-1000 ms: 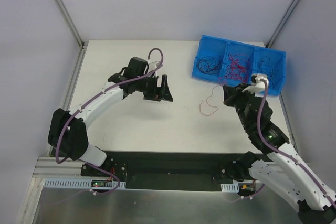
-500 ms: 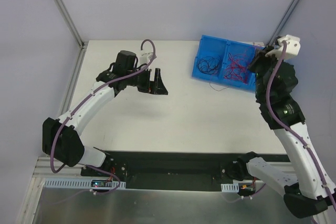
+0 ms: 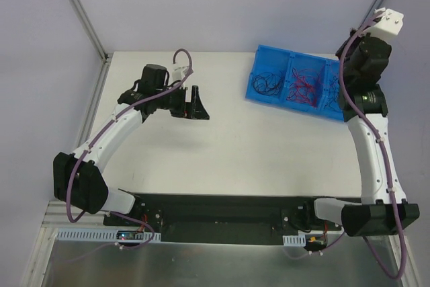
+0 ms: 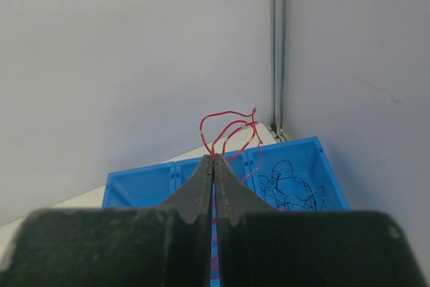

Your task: Untangle the cables

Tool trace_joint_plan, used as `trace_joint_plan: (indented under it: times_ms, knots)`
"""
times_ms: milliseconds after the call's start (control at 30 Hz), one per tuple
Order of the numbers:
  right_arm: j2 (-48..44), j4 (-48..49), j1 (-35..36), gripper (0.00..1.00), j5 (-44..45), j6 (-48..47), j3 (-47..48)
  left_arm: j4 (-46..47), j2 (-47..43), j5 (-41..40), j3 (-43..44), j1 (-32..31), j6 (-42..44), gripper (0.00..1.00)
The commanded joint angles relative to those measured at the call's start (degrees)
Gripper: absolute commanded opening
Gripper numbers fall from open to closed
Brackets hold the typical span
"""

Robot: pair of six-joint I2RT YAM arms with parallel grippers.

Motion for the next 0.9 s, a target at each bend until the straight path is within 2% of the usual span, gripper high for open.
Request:
trace_joint_plan:
  times_ms: [0, 167, 433, 700, 867]
  knots:
    - [4.36, 6.85, -5.35, 0.0, -4.11, 2.81, 2.13, 0.38, -1.2, 2.66, -0.16, 1.09, 0.27, 0.83]
    - [10.25, 8.8, -9.93, 0.0, -9.83, 8.17, 1.77, 0.46, -0.67, 3.01, -0.15, 1.7, 0.1, 0.82]
    - [17.37, 10.21, -10.11, 0.0, -17.91, 11.25, -1.04, 1.25, 0.48, 4.94, -0.42, 3.28, -1.04, 0.82]
    - [23.27, 12.14, -10.11, 0.0, -26.7, 17.76, -9.99, 1.78, 1.0, 5.47, -0.68, 3.64, -1.4, 0.82]
    - [28.54, 11.27, -10.29, 0.01, -27.59, 18.47, -11.15, 1.96, 1.18, 5.65, -0.86, 3.64, -1.57, 0.82]
